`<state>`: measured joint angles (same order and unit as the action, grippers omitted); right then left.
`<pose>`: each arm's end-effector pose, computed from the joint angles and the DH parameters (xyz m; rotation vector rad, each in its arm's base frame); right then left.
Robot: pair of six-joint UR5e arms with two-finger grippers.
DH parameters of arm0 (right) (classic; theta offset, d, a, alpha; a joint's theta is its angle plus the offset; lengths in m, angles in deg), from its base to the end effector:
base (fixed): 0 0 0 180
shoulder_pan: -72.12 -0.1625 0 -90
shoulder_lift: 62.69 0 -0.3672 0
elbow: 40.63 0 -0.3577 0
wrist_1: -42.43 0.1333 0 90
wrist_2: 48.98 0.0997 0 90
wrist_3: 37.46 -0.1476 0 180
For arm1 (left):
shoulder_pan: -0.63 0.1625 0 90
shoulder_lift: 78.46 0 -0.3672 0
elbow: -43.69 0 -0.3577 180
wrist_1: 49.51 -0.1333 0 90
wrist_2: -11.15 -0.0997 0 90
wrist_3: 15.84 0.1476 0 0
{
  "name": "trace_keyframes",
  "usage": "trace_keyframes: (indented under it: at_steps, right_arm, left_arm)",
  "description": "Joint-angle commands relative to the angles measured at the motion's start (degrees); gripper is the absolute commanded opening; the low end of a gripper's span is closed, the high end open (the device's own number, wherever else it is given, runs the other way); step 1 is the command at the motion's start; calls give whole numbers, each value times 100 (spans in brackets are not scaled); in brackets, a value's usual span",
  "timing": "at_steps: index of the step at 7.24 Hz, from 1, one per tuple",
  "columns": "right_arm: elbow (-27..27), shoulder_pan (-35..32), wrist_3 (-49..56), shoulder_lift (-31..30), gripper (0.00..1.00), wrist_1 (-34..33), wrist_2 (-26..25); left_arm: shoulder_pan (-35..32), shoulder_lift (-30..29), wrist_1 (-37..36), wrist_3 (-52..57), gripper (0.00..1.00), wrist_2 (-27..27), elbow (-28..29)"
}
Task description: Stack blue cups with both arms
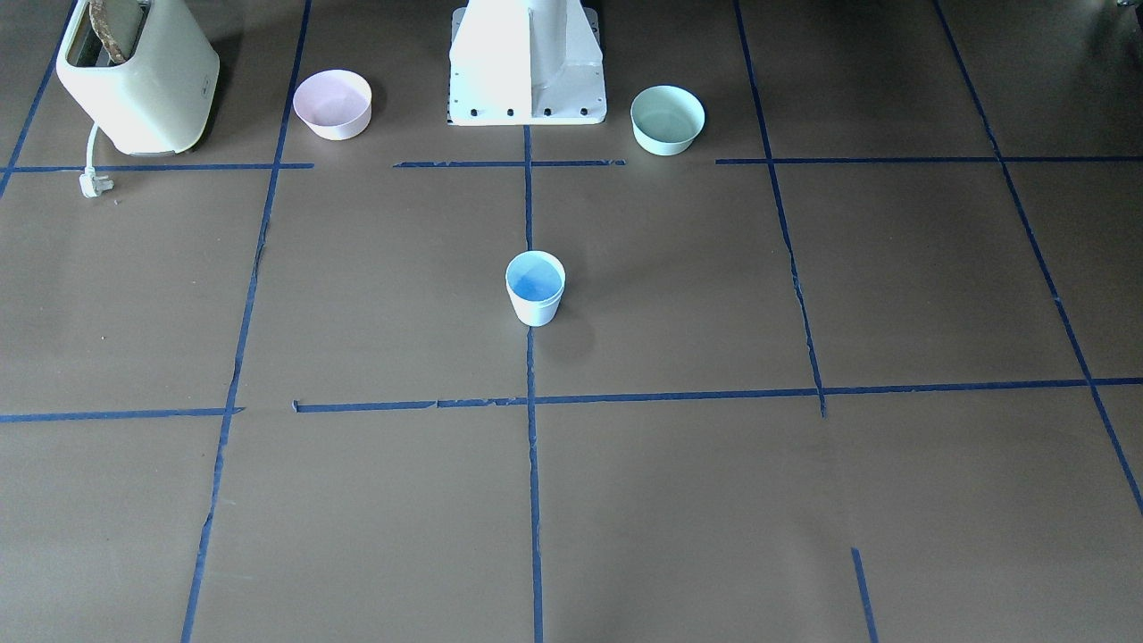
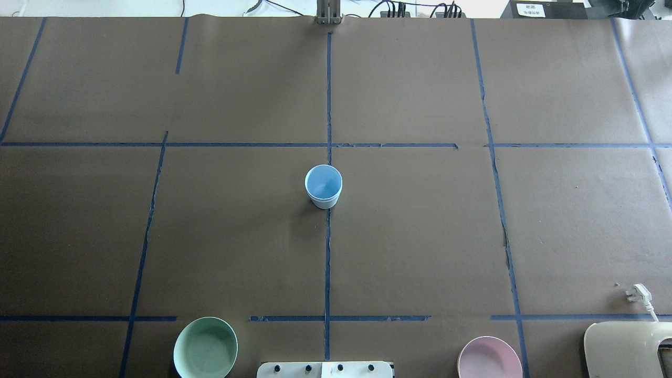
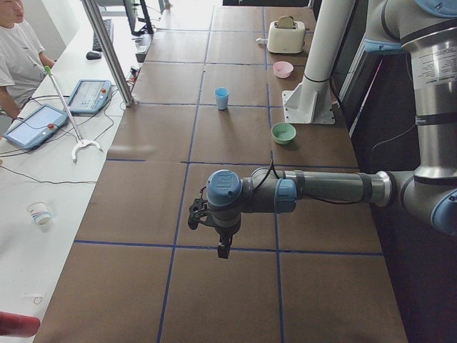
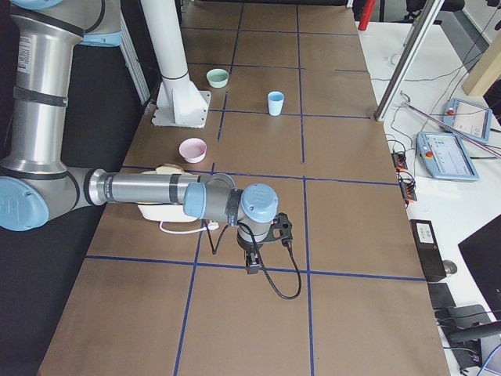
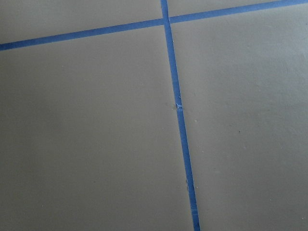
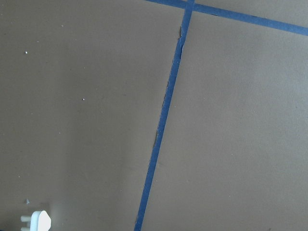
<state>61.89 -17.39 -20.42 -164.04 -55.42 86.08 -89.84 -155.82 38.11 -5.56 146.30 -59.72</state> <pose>0.0256 -0.3725 0.6304 0.0037 -0.7953 -0.2439 -0.0317 -0.3738 0.6228 0.0473 0.7878 0.1512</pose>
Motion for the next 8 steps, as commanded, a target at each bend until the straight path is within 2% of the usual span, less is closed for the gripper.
trace_keyframes:
  at_steps: [1,8]
  right_arm:
    - [-116,12,1,-59,100,282,12]
    - [-126,29,-8,-77,100,372,30]
  left_arm:
    - [-5,2,0,0,100,3,-3]
    - [3,2,9,0,100,3,-3]
